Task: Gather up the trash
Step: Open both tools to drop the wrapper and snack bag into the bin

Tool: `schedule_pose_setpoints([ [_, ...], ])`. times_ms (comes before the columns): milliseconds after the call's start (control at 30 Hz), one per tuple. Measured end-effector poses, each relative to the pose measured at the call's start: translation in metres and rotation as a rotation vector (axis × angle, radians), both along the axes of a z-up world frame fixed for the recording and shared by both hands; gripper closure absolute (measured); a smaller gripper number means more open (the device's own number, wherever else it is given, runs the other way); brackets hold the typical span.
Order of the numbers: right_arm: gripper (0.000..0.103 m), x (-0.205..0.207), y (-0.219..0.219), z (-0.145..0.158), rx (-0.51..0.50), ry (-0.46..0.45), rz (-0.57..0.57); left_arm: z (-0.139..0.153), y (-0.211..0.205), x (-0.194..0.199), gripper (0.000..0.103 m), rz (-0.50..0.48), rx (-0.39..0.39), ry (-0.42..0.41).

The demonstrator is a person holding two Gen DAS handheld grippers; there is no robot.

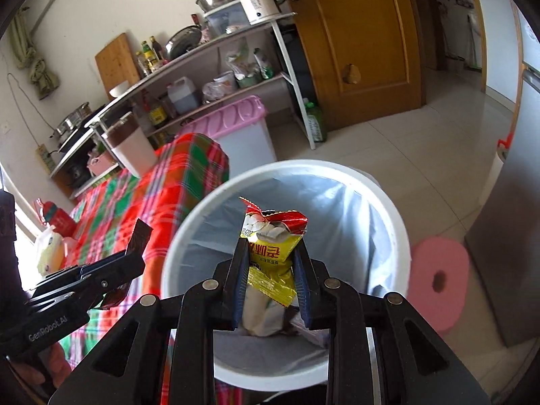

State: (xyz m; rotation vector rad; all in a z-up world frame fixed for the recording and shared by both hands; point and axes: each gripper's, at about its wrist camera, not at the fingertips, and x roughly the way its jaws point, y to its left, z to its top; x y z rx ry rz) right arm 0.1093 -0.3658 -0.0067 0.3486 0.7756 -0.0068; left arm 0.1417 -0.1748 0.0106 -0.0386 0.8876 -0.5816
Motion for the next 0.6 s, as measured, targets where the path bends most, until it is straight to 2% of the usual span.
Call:
schedule_pose_setpoints([
  [133, 0.076, 0.004, -0.008, -0.009, -0.012, 0.037, -0.01, -0.008, -0.016, 0.0, 0.083, -0.016, 0.021, 0.017],
  [333, 0.076, 0.004, -0.014, -0.016, -0.014, 0.07, -0.016, -0.013, -0.019, 0.002, 0.081, -0.023, 0.024, 0.034],
  [433, 0.068, 0.007, -0.011, -0.017, -0.024, 0.08, -0.019, -0.013, -0.015, 0.002, 0.067, -0.015, 0.016, 0.04],
  [500, 0.063, 0.006, -0.01, -0.016, -0.02, 0.076, -0.016, -0.012, -0.01, 0.001, 0.065, -0.008, 0.02, 0.031],
  [600, 0.062, 0.003, -0.005, -0.014, -0.022, 0.07, -0.013, -0.008, -0.001, -0.002, 0.059, 0.004, 0.016, 0.017],
])
